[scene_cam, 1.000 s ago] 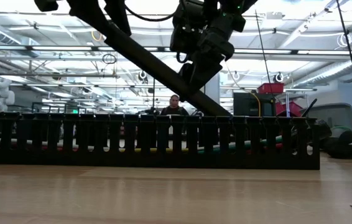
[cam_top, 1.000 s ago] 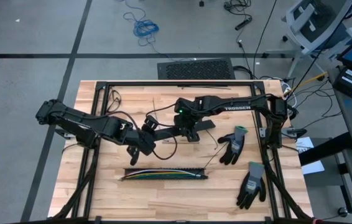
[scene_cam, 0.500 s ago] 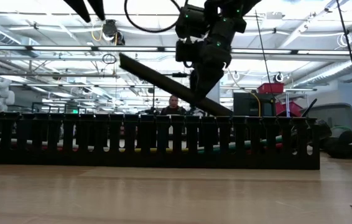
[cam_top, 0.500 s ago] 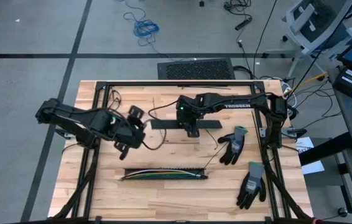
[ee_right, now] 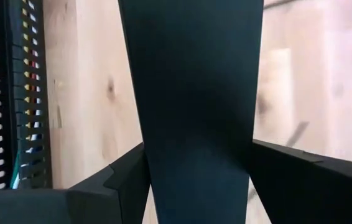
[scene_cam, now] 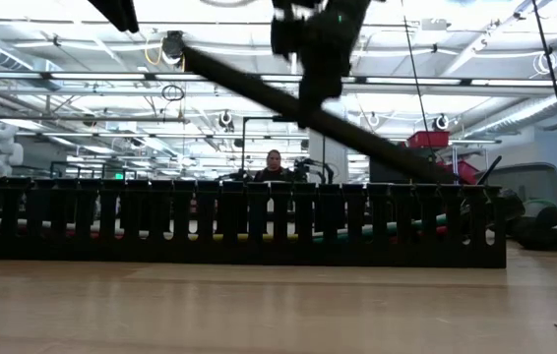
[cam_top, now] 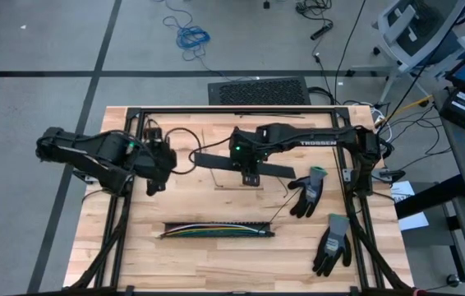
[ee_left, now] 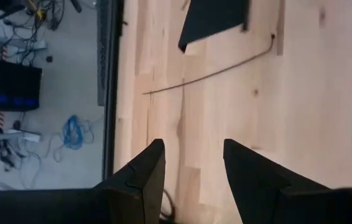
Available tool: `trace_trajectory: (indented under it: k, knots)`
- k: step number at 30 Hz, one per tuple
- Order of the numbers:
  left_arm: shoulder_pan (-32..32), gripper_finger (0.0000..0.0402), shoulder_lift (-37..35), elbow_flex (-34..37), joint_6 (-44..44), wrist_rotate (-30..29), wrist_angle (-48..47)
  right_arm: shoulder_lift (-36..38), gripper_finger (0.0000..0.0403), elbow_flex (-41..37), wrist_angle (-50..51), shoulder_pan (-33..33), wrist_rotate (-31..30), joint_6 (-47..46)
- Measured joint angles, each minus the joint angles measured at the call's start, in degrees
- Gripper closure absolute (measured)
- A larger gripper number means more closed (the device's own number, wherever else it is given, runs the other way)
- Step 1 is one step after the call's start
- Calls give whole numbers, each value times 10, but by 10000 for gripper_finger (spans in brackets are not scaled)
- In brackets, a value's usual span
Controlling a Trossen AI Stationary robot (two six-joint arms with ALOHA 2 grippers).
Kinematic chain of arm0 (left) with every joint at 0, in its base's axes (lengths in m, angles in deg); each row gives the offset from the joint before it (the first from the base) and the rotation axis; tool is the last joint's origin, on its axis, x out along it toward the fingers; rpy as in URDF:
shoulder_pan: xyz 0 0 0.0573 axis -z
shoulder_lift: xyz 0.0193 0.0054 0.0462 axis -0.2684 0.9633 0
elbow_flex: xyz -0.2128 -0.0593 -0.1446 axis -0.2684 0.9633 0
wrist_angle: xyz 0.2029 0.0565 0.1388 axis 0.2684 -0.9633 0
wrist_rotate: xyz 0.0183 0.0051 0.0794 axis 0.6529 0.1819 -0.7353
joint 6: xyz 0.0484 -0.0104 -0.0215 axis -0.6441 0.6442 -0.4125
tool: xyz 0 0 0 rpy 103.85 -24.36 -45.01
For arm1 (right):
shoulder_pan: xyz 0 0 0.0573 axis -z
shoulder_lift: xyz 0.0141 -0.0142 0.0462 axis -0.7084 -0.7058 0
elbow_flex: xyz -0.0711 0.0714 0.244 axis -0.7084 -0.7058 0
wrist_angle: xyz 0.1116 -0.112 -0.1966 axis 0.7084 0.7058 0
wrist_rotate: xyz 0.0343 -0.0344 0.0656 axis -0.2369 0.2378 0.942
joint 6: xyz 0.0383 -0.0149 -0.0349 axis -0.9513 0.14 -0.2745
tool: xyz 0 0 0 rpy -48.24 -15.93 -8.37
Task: Ziptie cables
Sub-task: Close the black cable duct
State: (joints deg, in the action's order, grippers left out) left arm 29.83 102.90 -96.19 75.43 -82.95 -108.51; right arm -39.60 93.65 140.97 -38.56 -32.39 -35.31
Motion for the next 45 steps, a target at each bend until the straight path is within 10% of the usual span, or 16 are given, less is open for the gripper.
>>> trace_trajectory:
  k: [13, 27, 45]
  knots:
    - [0, 242, -107, 156, 66, -29, 96, 1, 188, 136, 249, -126, -43, -146]
    - [18, 242, -145, 327, 93, 100, 405, -40, 188, 136, 285, -233, -9, -342]
    - [216, 242, -161, 378, 523, 9, 388, -174, 188, 136, 219, -290, -39, -232]
